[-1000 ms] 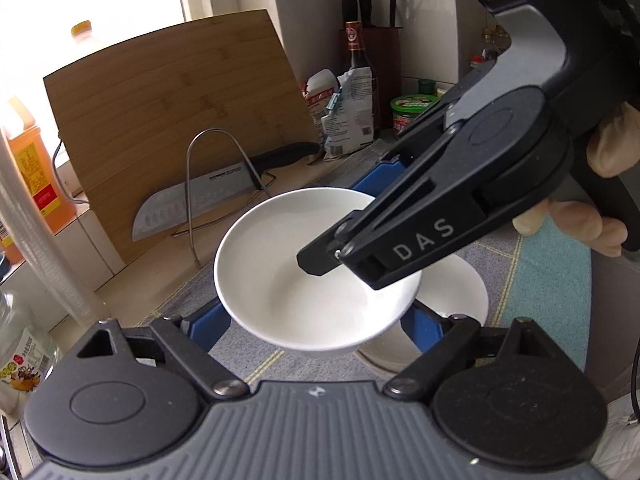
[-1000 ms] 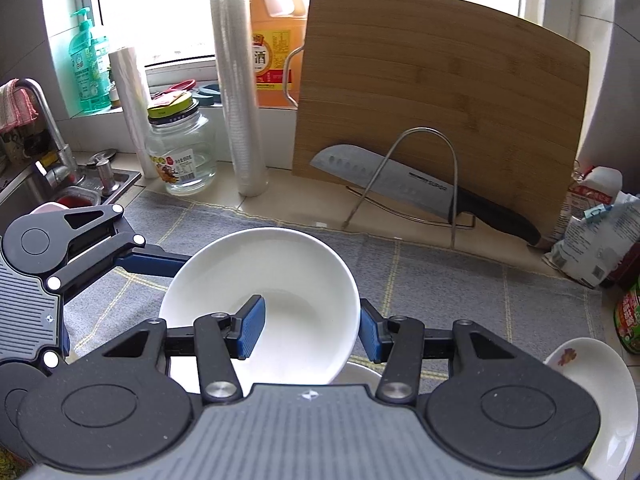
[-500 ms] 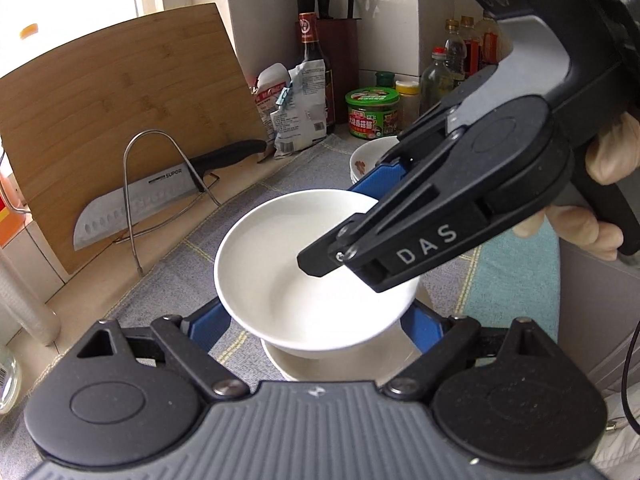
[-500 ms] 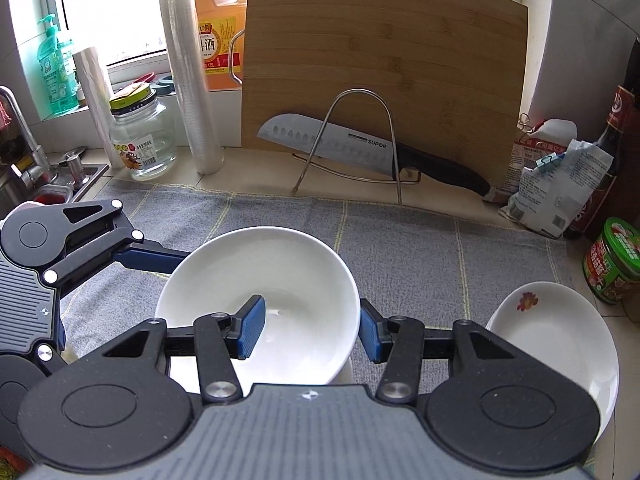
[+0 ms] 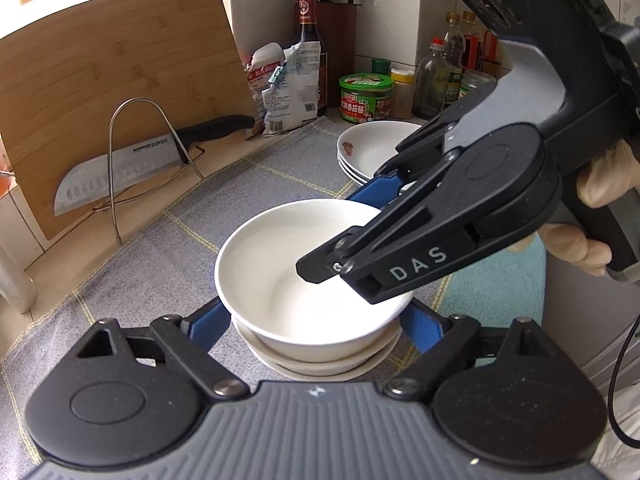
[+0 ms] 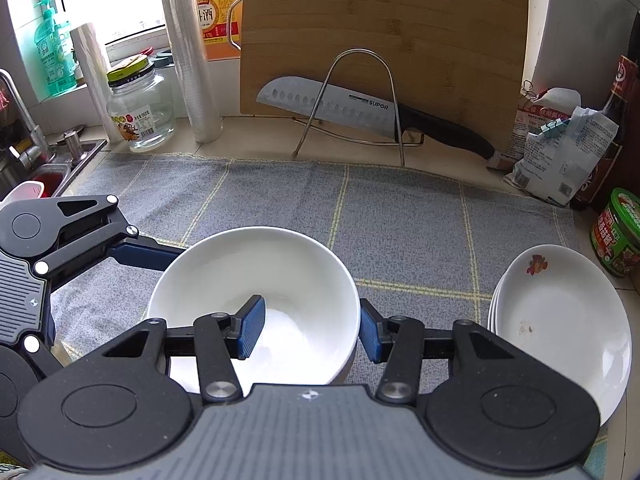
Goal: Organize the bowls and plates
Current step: 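Lower the bowl onto the stacked bowls and open the right tool, then withdraw the right tool from the stacked bowls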
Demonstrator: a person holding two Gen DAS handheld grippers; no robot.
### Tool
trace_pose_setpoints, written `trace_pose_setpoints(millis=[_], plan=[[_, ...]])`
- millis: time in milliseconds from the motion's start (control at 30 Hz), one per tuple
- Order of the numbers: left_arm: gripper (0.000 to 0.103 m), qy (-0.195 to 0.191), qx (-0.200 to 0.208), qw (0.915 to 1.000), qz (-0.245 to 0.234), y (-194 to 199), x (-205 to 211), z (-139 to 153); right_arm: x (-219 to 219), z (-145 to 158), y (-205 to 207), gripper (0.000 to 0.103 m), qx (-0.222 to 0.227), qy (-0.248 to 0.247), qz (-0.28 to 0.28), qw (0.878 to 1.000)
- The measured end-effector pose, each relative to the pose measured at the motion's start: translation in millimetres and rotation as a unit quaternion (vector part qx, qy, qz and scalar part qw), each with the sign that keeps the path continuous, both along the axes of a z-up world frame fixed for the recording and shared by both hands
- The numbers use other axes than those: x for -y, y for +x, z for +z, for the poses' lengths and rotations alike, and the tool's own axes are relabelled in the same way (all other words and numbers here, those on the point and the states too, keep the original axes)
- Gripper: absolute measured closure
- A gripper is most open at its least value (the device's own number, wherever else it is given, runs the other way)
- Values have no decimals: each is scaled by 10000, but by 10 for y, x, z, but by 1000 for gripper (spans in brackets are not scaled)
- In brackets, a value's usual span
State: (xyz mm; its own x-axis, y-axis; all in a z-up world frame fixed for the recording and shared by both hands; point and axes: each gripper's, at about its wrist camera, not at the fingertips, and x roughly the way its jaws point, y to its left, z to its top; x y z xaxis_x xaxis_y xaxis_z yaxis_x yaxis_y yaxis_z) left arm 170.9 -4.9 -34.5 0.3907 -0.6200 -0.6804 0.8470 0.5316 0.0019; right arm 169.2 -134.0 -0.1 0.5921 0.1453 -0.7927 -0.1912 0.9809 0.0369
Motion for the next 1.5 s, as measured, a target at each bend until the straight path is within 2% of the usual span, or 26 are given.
trace_pose_setpoints(millis=[367,467,533,600,700,833,933,1067,1267,1367,1500], plan=[[11,-4,-104,9999,-50,43,-5,3,10,-18,3,48,-3,0,6,10000],[10,-5,-123,9999,-84,51,-5,1,8,-25,-1,45,-10,21,31,10000],[8,17,-18,9999,-118,32,-4,3,0,-25,-12,40,14,37,44,10000],[7,53,127,9998,-128,-3,-10,15,-15,-12,-25,24,100,2,38,9999],[7,44,156,9998,-89,-24,-76,30,-1,29,-72,6,280,-28,32,9996],[6,-25,46,9999,137,-6,-220,33,74,58,-150,1,399,22,2,9992],[6,-138,-63,9995,278,11,-347,18,143,44,-252,0,434,175,-48,9989],[5,-203,-164,9994,226,1,-451,-25,192,-1,-424,0,428,355,-95,9984],[4,206,-119,9997,56,-30,-367,-228,224,-41,-629,0,384,346,32,9987],[4,375,-60,9993,37,-45,-280,-336,208,-94,-674,0,346,50,312,9989],[4,585,-107,9981,170,-33,-162,-465,221,-229,-666,0,178,-70,887,9959]])
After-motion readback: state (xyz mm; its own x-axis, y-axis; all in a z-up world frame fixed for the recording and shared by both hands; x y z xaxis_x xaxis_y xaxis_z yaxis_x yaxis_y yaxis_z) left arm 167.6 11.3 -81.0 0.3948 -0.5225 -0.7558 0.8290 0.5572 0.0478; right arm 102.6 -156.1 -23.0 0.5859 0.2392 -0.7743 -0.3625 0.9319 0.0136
